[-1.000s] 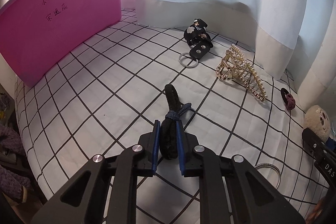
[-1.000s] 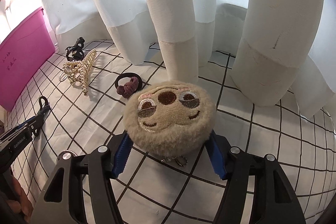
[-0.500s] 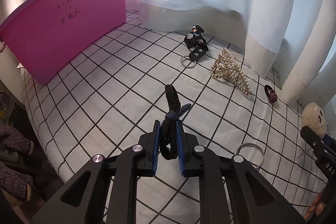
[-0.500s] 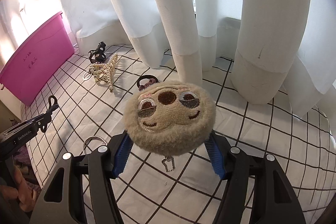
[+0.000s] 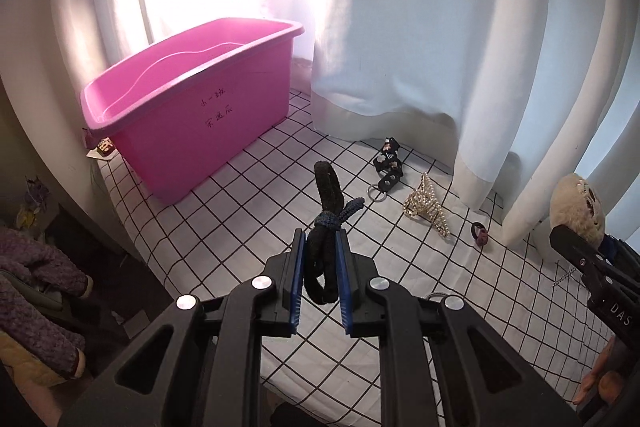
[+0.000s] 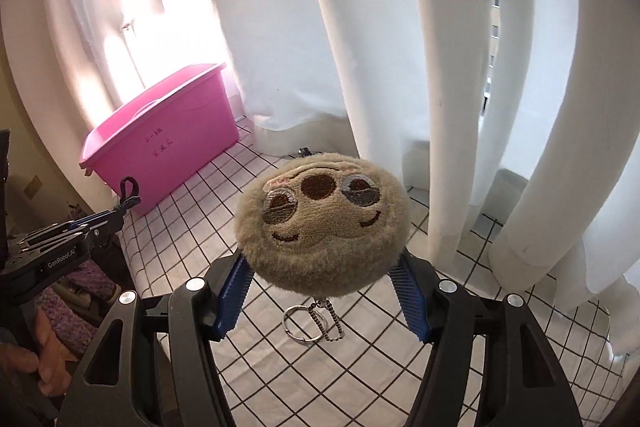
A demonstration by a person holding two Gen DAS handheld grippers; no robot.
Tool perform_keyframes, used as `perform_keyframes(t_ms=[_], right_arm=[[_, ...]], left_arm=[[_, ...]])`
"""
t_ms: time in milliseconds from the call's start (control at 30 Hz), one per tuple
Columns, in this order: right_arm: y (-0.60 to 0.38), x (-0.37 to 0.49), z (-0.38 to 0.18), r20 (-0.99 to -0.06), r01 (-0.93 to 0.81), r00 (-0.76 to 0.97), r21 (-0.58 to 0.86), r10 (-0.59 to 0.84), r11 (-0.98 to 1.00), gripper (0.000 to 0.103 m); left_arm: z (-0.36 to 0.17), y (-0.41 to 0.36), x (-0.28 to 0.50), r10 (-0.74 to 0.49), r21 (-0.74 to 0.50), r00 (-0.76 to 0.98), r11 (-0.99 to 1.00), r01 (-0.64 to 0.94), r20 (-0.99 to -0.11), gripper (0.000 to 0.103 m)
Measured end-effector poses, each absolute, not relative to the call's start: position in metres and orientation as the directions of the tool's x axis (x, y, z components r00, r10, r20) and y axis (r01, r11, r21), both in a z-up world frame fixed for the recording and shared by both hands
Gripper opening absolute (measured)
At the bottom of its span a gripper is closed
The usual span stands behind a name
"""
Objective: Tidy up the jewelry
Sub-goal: 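Carry the hair tie with the left tool and the sloth keychain with the right tool over the tub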
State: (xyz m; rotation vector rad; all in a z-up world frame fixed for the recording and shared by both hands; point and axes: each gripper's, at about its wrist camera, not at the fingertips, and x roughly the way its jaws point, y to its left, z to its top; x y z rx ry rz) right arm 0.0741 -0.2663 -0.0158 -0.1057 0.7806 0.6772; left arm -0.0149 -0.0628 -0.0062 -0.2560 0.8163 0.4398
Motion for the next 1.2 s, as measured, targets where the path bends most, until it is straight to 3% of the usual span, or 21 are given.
perform_keyframes(t_ms=[367,767,1200], right_arm=[[-0.154,0.082,0.039,-0.602,-0.721,0.462,0.173,0.652,0.671,0.062],[0.026,0.114,0.07,-0.579,-0.732,0.429,0.226,0.693,0.642,0.062],[0.157,0.156,0.026,-0.703,-0.701,0.36,0.231,0.614,0.675,0.062]], left_arm=[[0.05,0.032,-0.029,0.384,-0.055,0.625,0.823,-0.566,-0.679,0.015],[0.066,0.2,0.012,0.363,-0.078,0.649,0.834,-0.547,-0.669,0.016],[0.019,0.299,0.059,0.233,-0.112,0.591,0.866,-0.488,-0.772,0.016]])
